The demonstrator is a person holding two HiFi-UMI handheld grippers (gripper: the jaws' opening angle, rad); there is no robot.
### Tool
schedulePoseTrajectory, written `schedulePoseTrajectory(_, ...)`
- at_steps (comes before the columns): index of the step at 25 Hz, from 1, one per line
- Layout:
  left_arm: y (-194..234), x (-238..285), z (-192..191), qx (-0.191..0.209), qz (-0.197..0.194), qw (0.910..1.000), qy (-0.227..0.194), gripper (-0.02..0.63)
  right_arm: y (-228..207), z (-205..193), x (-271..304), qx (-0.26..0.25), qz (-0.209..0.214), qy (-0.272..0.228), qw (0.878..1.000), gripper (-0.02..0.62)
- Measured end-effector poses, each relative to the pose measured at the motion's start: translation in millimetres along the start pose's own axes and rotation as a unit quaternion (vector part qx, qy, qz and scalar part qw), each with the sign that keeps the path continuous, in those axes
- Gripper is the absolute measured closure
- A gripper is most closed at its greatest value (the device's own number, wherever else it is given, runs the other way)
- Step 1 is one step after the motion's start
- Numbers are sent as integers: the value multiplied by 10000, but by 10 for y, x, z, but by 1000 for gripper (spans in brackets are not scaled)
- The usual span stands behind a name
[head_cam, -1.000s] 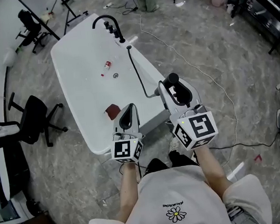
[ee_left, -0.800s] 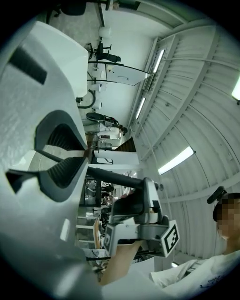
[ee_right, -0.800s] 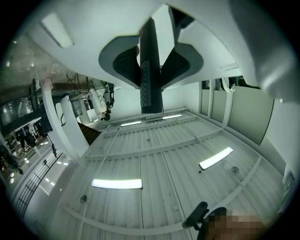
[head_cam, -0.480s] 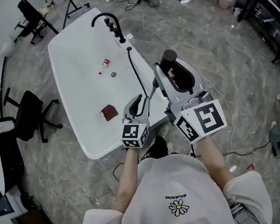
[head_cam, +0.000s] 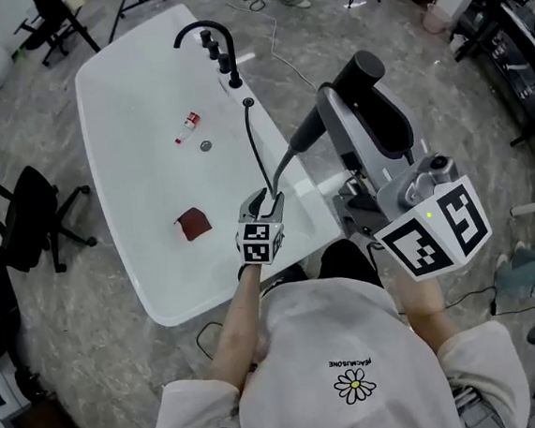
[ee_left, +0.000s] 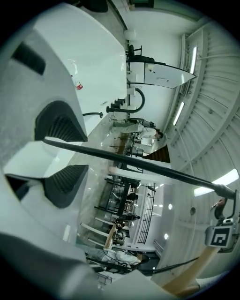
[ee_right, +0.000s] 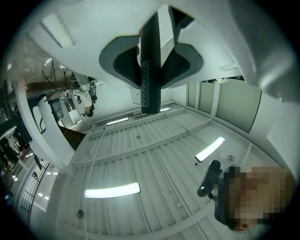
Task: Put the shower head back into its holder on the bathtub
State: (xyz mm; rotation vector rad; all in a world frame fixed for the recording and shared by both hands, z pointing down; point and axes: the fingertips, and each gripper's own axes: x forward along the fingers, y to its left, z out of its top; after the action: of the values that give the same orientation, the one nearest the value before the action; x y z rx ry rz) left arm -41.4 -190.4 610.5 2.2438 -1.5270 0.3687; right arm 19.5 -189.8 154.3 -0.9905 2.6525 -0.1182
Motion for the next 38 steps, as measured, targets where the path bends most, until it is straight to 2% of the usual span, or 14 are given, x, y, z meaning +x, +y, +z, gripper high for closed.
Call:
schedulePoseTrajectory(5,368,319,-345,-184,199,9976,643,456,55,302,325,-115,211,-263,9994,456)
schedulePoseTrajectory(12,603,867,-890,-672,452,9875,1350,466,-93,319,578,55,612,-120,9980,457)
schedulePoseTrajectory(14,650,949,-1037,-786,562,9832,1550,496,-165,319,608,75,641,-92,9979,457)
schedulePoseTrajectory(16,753,992,-1130,-907,752,9802,1589,528,-210,265,603,49,647,-66,9979,457)
schedulePoseTrajectory(18,866,1029,-1049,-1049,1006,9790,1426,545,-289,226,609,-9,614,-19,9981,457)
schedulePoseTrajectory(21,1087,1136,-512,-1090,1315,9814,876,545,-471,342,723,-102,579,-31,9983,457)
schedulePoseTrajectory(24,1432,1159,320,-811,1567,9842,118,545,-560,465,807,-224,524,-153,9983,457)
schedulePoseTrajectory(27,1710,1060,1198,-515,1743,9806,-728,543,-616,492,846,-264,430,-292,9983,457)
schedulePoseTrajectory(29,1830,946,1701,-292,1867,9750,-1173,543,-671,462,866,-220,375,-322,9985,457)
schedulePoseTrajectory(32,1884,771,2405,255,1930,9652,-1746,543,-797,373,888,-119,270,-264,9992,457)
schedulePoseTrajectory(38,1762,492,3769,1238,1756,9338,-2859,543,-1118,144,1027,330,212,-100,9992,459)
